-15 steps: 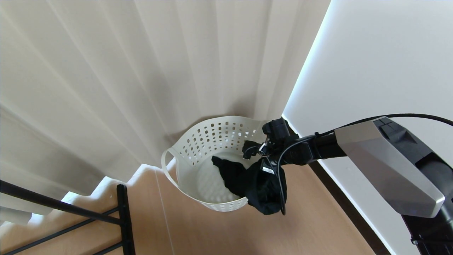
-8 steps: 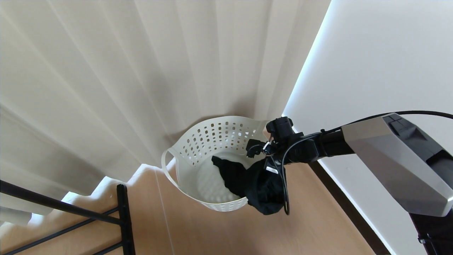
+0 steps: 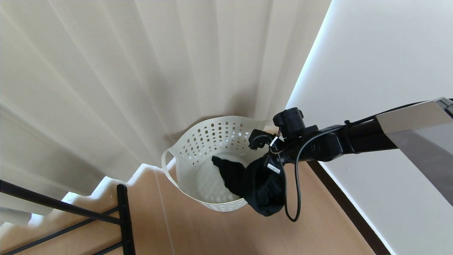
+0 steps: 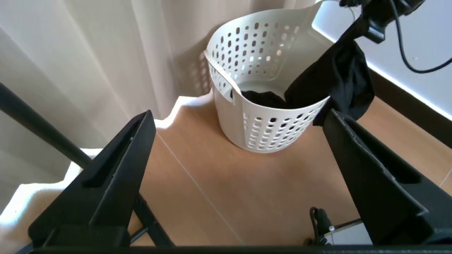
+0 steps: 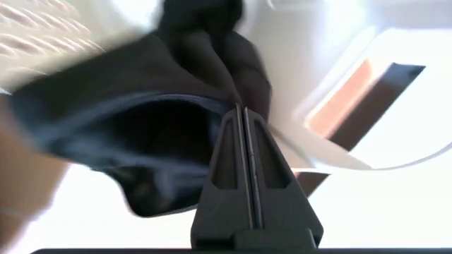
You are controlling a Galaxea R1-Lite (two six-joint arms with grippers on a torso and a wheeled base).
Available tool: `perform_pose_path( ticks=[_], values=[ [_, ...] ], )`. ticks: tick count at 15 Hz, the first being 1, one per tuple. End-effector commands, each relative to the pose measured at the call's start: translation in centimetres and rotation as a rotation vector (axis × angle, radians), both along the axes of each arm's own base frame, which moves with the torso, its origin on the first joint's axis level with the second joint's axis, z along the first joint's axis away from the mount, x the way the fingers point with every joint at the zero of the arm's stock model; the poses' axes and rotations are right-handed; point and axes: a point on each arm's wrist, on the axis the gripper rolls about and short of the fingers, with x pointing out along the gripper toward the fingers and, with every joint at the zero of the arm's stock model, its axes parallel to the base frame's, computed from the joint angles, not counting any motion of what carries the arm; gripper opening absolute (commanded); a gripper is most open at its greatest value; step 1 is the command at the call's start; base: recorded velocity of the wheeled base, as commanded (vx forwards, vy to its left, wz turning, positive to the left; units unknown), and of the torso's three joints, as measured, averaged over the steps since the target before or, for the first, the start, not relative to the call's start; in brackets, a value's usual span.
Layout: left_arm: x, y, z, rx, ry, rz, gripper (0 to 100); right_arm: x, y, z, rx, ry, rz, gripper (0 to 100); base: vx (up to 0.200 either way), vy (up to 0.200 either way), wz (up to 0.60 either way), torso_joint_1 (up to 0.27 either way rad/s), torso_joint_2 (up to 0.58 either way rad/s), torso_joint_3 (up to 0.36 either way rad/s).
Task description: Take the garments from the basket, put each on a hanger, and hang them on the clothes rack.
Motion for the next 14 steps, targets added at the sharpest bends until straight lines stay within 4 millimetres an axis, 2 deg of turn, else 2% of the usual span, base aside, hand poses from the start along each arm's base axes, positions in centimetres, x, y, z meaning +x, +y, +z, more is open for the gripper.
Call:
perform_pose_path(
  ticks=[1, 5, 10, 14],
  values=[
    [0.0, 0.0, 0.0, 0.000, 0.001, 0.000, 100, -1.6, -0.1, 2.1, 0.063, -0.004, 0.013, 0, 0.000, 0.000, 0.00, 0.000, 0.00, 0.000],
    [0.0, 0.0, 0.0, 0.000, 0.001, 0.000, 100, -3.0, -0.7, 2.6, 0.095, 0.026, 0.044, 0, 0.000, 0.000, 0.00, 0.000, 0.00, 0.000],
    [0.0, 0.0, 0.0, 0.000, -0.001, 0.000, 100, -5.7, -1.9, 4.3, 0.200, -0.077, 0.114, 0, 0.000, 0.000, 0.00, 0.000, 0.00, 0.000],
    [0.0, 0.0, 0.0, 0.000, -0.001, 0.000, 100, -9.3, -2.3, 5.8, 0.232, -0.138, 0.158, 0, 0.000, 0.000, 0.00, 0.000, 0.00, 0.000]
  ],
)
